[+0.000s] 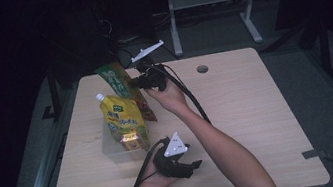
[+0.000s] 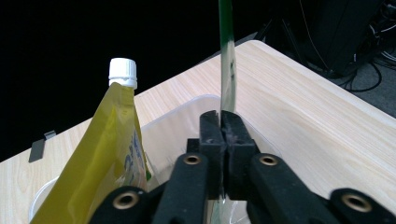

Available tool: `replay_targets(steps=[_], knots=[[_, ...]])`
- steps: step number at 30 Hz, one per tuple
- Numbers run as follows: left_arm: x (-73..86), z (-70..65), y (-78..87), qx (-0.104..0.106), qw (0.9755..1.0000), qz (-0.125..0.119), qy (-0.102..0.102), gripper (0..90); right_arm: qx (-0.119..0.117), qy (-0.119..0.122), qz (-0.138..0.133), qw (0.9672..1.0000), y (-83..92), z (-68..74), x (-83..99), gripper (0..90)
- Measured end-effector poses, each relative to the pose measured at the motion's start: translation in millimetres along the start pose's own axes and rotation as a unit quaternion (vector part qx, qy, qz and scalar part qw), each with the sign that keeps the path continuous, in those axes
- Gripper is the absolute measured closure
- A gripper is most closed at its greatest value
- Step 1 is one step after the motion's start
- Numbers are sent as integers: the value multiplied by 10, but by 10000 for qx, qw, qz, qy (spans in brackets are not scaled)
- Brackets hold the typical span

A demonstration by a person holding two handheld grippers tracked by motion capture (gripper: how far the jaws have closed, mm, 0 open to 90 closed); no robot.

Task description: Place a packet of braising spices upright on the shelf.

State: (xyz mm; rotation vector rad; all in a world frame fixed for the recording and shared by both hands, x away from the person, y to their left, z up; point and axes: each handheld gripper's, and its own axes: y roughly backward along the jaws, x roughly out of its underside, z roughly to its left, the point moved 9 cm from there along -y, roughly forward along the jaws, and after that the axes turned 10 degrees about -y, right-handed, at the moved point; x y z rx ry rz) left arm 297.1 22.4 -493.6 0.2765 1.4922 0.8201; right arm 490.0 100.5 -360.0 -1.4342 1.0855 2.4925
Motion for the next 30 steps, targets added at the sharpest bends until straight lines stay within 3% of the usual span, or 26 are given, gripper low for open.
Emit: replay_targets(steps=[4,9,13,14,17,20,27,30], knots=[[-2,10,13,-25,10000,-6,-7,343,111,54,191,9997,-82,-16,13,771],[1,23,36,-30,10000,8,-19,343,137,-49,487,9987,-212,-29,27,726],[-1,23,37,-43,10000,-11,1,343,246,-104,679,9973,-315,-57,35,742],[-1,22,37,-39,10000,-11,-4,343,254,-191,736,9968,-347,-65,45,802],[0,26,42,-49,10000,-12,-4,343,305,-170,737,9967,-358,-71,51,875],[-3,26,43,-60,10000,-18,-5,343,261,-197,699,9970,-354,-53,49,886],[-4,16,39,-48,10000,-13,0,343,36,-217,316,9993,-272,18,-9,891],[-5,11,40,-15,10000,-17,38,343,69,-108,130,9998,-262,58,-56,891]])
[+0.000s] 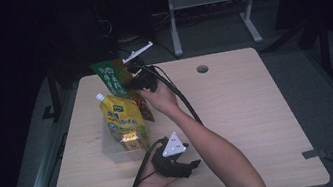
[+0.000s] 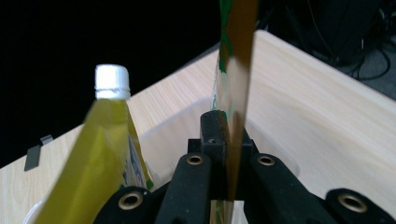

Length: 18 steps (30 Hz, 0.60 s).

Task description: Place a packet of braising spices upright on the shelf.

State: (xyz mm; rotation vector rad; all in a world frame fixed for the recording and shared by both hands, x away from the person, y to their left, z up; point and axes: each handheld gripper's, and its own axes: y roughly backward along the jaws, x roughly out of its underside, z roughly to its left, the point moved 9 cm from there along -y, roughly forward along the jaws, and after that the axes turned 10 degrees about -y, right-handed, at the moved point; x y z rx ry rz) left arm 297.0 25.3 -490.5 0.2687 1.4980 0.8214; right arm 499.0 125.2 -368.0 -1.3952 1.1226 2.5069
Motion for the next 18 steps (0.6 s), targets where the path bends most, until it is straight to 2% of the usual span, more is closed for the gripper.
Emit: replay_targets(steps=[3,7,12,15,18], knots=[[-8,11,7,-29,10000,-27,3,343,-13,53,-96,9999,-22,14,-22,891],[3,13,6,-10,10000,-5,-3,343,-43,-12,-217,9998,-68,1,-20,891],[-2,16,12,-11,10000,-13,-40,343,-21,-17,-240,9997,-170,-23,57,891],[-9,21,16,-9,10000,-33,-10,343,-58,-132,-251,9996,-221,-52,118,891],[-9,25,17,-10,10000,-24,-33,343,-57,-153,-313,9994,-219,-61,128,891]])
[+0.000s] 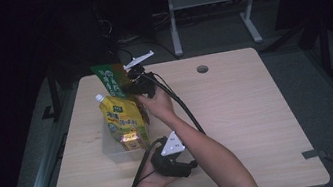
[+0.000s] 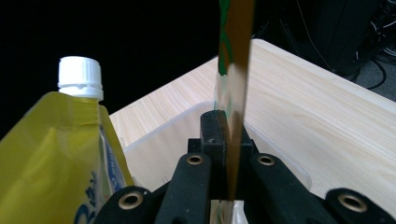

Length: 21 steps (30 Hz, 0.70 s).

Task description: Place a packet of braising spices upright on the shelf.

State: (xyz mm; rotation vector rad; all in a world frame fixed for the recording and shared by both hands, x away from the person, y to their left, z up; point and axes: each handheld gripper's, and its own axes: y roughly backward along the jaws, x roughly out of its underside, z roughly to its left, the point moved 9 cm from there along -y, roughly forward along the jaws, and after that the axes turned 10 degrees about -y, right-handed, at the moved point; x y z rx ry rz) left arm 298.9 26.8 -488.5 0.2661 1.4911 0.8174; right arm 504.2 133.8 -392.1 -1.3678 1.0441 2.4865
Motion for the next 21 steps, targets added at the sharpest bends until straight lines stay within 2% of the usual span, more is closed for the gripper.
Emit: replay_targets(steps=[5,9,17,21], knots=[[-2,-8,-8,4,10000,-8,-7,343,45,121,24,9999,-14,-14,48,890],[-3,-9,-8,1,10000,-8,-1,343,12,73,36,10000,-11,-28,94,890],[1,-11,-13,10,10000,27,-46,343,-47,135,68,9999,6,-56,156,890],[-3,-8,-14,-7,10000,-9,-2,343,-37,144,81,9999,18,-58,172,889]])
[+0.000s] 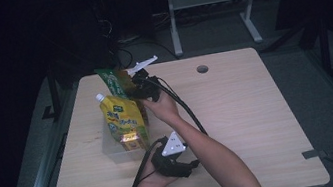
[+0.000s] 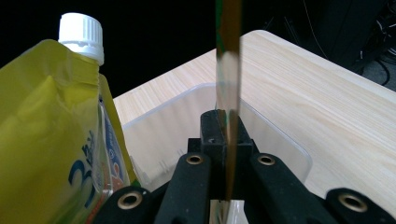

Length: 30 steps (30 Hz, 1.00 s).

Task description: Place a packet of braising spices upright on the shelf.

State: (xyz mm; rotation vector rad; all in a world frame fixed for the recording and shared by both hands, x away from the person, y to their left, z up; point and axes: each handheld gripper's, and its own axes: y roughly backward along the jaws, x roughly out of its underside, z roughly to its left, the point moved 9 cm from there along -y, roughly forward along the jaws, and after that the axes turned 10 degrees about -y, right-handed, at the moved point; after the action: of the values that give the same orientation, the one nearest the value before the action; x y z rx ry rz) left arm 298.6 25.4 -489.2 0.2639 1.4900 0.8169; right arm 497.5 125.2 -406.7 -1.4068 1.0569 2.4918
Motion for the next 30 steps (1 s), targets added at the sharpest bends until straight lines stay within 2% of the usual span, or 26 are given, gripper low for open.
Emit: replay_targets(steps=[6,12,20,23,26,28,30], knots=[[7,-14,-4,11,10000,33,-26,343,52,-82,-13,10000,20,-36,15,884],[13,-12,1,8,10000,45,-28,342,149,-47,79,9998,52,-80,24,870],[13,-13,-10,14,10000,37,-27,342,183,-153,231,9994,40,-129,62,780],[14,-5,-1,5,10000,38,-13,342,167,-159,286,9993,5,-149,70,798],[6,0,4,-8,10000,19,-30,342,69,-295,273,9992,-6,-154,72,880],[5,1,5,-9,10000,19,-38,342,55,-244,284,9993,-5,-150,72,883],[6,1,5,-9,10000,23,-37,342,-77,-177,240,9995,4,-106,58,886]])
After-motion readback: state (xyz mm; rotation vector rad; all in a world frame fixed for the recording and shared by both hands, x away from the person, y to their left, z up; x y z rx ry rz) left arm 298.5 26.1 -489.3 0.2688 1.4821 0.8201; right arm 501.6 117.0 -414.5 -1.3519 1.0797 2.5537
